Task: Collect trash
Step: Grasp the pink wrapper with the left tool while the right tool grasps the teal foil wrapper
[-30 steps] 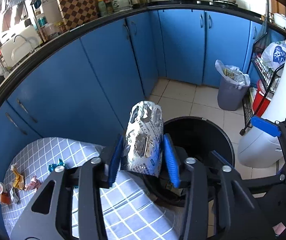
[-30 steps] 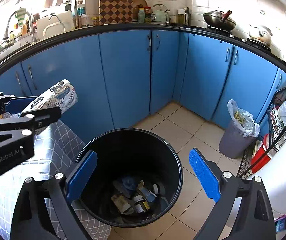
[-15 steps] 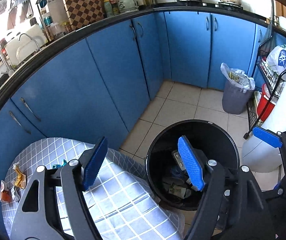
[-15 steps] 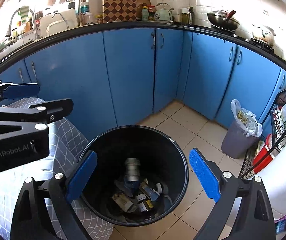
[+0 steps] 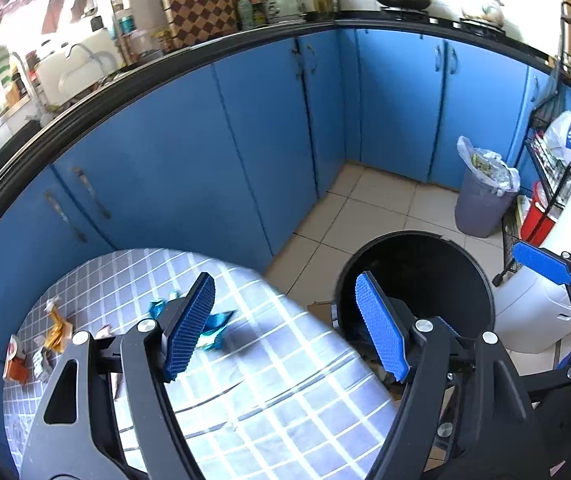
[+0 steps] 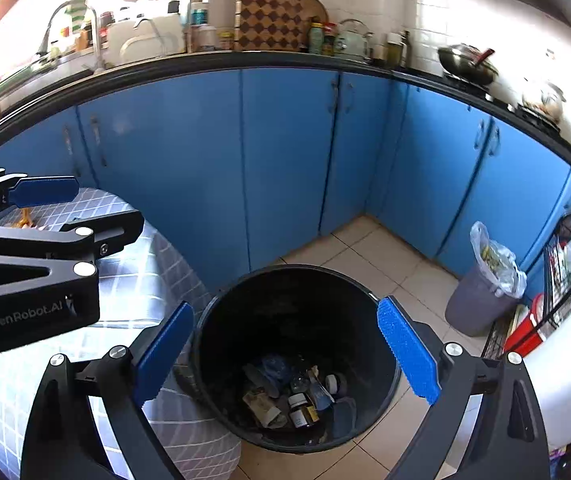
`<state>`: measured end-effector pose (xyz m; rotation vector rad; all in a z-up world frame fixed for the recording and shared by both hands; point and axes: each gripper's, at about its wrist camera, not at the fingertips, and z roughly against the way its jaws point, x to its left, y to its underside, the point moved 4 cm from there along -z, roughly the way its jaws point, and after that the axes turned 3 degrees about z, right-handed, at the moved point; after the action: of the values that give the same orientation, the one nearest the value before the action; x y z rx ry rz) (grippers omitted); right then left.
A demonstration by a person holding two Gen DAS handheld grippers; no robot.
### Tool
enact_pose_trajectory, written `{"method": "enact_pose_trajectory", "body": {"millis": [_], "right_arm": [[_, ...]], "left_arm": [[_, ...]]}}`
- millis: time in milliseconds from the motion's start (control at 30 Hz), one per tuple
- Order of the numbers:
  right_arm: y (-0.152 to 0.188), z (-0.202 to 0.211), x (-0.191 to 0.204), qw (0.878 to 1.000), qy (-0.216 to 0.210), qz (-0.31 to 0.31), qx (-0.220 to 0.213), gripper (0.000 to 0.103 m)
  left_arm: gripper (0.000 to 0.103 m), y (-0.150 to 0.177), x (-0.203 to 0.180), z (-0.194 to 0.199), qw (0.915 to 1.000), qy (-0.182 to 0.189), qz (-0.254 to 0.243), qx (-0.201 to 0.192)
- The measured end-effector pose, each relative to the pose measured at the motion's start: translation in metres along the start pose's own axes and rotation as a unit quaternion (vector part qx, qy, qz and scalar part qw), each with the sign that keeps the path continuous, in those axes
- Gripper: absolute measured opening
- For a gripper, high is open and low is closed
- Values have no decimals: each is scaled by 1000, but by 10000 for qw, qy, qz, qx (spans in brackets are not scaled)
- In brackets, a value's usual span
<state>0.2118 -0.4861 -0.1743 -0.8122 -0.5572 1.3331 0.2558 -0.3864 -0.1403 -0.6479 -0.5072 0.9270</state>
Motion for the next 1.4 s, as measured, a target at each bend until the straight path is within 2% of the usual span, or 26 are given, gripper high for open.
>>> {"method": "enact_pose_trajectory", "body": {"millis": [233, 667, 867, 1000, 1400], "right_arm": [[-11, -2, 34, 9996, -223, 185, -28, 91], [-25, -19, 113, 9948, -657, 773, 0, 91], [-25, -34, 146, 9907, -795, 1100, 97, 91], [-26, -46, 161, 9882, -854, 1259, 185, 91], [-41, -78, 191, 9812, -881, 1691, 283, 91]], "left_arm": [[73, 16, 50, 5, 9991, -275, 315, 78], [73, 59, 137, -7, 9934, -670, 810, 449], [72, 74, 159, -23, 9914, -625, 946, 649], [64, 80, 170, -33, 9906, -582, 957, 783], [63, 79, 195, -57, 9883, -467, 1114, 933]]}}
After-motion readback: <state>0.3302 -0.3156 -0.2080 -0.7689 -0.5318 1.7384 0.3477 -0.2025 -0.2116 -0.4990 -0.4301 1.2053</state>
